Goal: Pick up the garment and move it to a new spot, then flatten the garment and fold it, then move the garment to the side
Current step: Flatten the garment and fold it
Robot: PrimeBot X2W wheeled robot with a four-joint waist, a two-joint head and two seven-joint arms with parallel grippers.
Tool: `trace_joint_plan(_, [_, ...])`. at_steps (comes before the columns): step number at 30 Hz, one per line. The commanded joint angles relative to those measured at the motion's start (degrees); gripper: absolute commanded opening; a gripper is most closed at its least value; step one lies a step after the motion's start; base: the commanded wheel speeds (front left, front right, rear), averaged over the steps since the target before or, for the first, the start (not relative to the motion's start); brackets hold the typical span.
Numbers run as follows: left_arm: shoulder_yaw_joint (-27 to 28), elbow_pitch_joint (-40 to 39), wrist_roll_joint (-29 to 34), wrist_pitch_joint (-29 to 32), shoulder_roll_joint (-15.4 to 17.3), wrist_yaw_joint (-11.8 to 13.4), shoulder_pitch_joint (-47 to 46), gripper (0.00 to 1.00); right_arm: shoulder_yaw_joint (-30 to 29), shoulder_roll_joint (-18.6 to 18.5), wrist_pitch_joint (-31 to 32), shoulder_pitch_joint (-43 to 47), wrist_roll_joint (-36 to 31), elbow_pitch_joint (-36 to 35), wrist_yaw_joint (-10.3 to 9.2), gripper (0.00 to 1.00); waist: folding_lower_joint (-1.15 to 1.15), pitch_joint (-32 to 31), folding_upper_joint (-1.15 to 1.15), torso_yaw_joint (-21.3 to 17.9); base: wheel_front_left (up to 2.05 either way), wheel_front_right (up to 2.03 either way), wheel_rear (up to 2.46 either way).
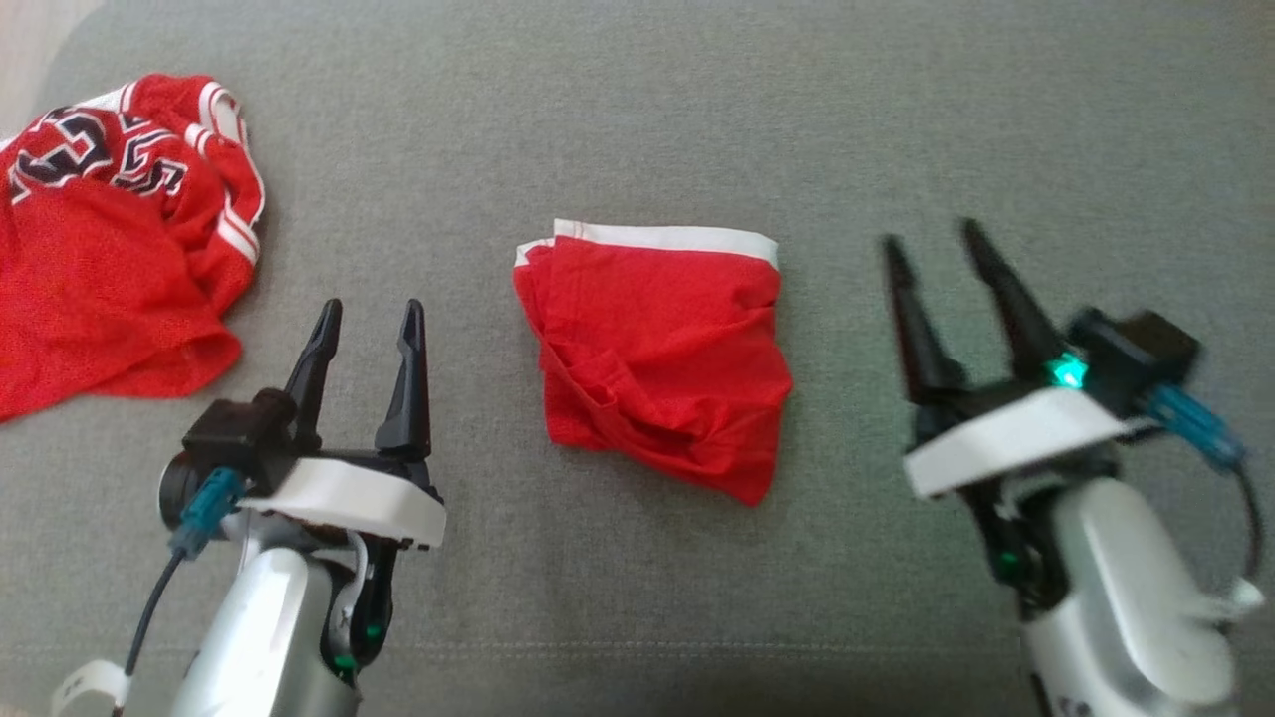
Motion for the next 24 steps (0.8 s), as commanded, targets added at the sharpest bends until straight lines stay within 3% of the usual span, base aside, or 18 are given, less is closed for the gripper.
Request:
trace_joint_plan(1, [2.3, -2.1, 0.7, -0.7, 1.4, 0.6, -0.7, 1.00, 0.0, 0.9, -0.1, 0.1, -1.1, -2.9, 0.39, 1.00, 0.00, -0.3, 0.00, -0.3, 0.00, 0.00, 0.00])
trace_joint_plan(8, [1.9, -3.0, 1.0, 0.1, 2.5, 0.9, 0.4, 1.00, -6.7, 0.9, 0.8, 6.2, -5.3, -5.9, 0.39, 1.00, 0.00, -0.8, 0.00, -0.8, 0.00, 0.00, 0.00])
trace_joint_plan(24, [0.9, -4.3, 0.9, 1.4, 3.3, 1.5, 1.0, 1.00, -7.7, 0.9, 1.2, 7.6, -5.4, -6.3, 0.39, 1.00, 0.00, -0.9, 0.00, -0.6, 0.00, 0.00, 0.00])
